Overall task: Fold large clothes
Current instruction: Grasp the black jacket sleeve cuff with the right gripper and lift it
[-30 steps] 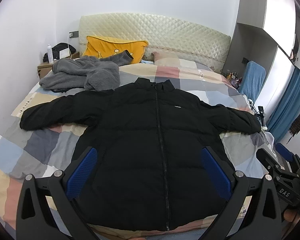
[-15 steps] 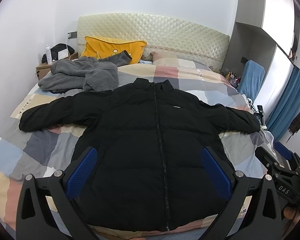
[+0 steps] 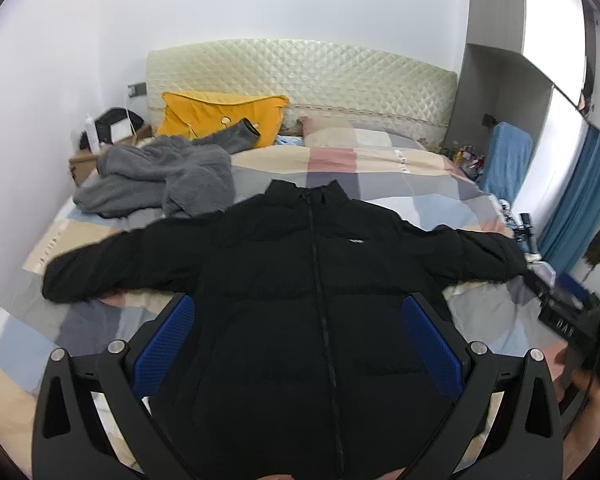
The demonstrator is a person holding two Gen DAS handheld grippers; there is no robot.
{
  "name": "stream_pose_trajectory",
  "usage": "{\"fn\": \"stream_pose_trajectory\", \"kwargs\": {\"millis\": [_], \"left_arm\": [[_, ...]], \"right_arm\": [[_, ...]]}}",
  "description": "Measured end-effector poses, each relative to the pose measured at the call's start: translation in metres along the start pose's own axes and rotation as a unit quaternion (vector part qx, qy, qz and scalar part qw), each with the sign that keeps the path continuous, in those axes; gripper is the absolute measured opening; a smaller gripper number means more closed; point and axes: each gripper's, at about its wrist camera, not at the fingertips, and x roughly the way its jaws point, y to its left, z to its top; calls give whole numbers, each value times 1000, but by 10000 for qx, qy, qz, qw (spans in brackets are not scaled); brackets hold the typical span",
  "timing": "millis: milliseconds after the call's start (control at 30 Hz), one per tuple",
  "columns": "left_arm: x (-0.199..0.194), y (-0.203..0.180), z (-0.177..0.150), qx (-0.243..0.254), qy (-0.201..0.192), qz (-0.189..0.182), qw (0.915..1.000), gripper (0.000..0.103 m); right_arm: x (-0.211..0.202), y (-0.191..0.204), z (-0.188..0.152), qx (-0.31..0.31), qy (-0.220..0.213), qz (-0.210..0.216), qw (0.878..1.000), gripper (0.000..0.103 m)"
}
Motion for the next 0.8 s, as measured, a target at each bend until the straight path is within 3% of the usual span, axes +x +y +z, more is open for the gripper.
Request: {"fn": "stream_pose_trajectory", "kwargs": {"millis": [100, 200, 367, 500, 633, 800], "left_arm": [[4, -14, 5, 212, -37, -355, 9991, 103], [14, -25, 10, 405, -95, -615, 9972, 103], [38, -34, 9, 961, -354, -505, 9935, 103], [63, -23, 3, 714, -255, -640, 9951, 103], [88, -10, -4, 448, -285, -311, 9981, 103], [120, 5, -17, 265, -72, -52, 9996, 103]], "right_arm": [[16, -17, 5, 184, -131, -215, 9995, 103], [27, -39, 2, 479, -328, -153, 9982, 103], [60, -73, -7, 705, -409, -250, 9964, 103], [88, -90, -14, 773, -298, -362, 9959, 103], [124, -103, -18, 698, -175, -548, 9959, 103], [184, -145, -27, 1274, 114, -429, 9909, 103]]}}
